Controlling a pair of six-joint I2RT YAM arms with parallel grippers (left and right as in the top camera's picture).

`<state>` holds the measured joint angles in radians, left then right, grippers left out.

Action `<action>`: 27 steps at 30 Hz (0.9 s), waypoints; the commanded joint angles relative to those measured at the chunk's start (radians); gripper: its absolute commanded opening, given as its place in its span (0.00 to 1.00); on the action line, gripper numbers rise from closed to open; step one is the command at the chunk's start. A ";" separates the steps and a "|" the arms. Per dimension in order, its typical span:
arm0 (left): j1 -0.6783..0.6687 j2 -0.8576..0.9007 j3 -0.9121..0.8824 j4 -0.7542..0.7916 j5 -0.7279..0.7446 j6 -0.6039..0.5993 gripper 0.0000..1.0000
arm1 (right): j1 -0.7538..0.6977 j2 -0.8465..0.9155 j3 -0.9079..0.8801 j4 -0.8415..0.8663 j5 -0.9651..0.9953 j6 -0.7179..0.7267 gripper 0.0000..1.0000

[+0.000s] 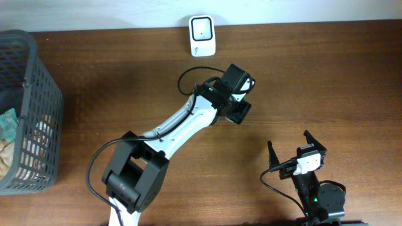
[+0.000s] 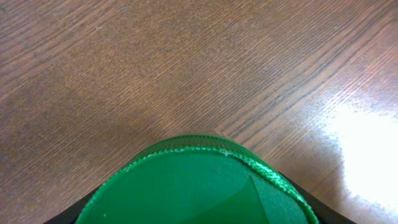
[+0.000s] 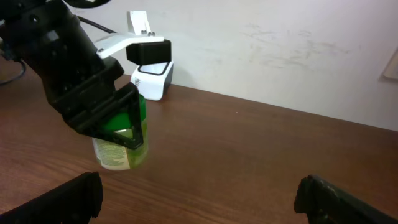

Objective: Scan the item barcode
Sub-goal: 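Carry the jar with the left gripper and set it on the table center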

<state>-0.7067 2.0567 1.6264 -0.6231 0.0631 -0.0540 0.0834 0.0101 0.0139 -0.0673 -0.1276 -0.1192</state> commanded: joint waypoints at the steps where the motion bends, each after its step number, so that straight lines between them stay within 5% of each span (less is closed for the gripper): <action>1: 0.002 0.086 -0.005 0.010 0.006 -0.014 0.68 | 0.008 -0.006 -0.008 -0.001 0.005 0.003 0.98; 6: 0.002 0.114 -0.005 0.010 0.026 -0.013 0.80 | 0.008 -0.006 -0.008 0.000 0.005 0.003 0.98; 8: 0.002 0.114 -0.005 0.009 0.026 -0.013 0.99 | 0.008 -0.006 -0.008 -0.001 0.005 0.003 0.98; 17: 0.122 -0.090 0.278 -0.168 -0.039 0.005 0.99 | 0.008 -0.006 -0.008 0.000 0.005 0.003 0.98; 22: 0.379 -0.343 0.358 -0.267 -0.113 -0.003 0.99 | 0.008 -0.006 -0.008 -0.001 0.005 0.003 0.98; 27: 0.852 -0.574 0.359 -0.285 -0.113 -0.153 0.99 | 0.008 -0.006 -0.008 -0.001 0.005 0.003 0.98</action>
<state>-0.0650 1.5833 1.9659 -0.8913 -0.0364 -0.1017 0.0834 0.0101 0.0139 -0.0673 -0.1276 -0.1196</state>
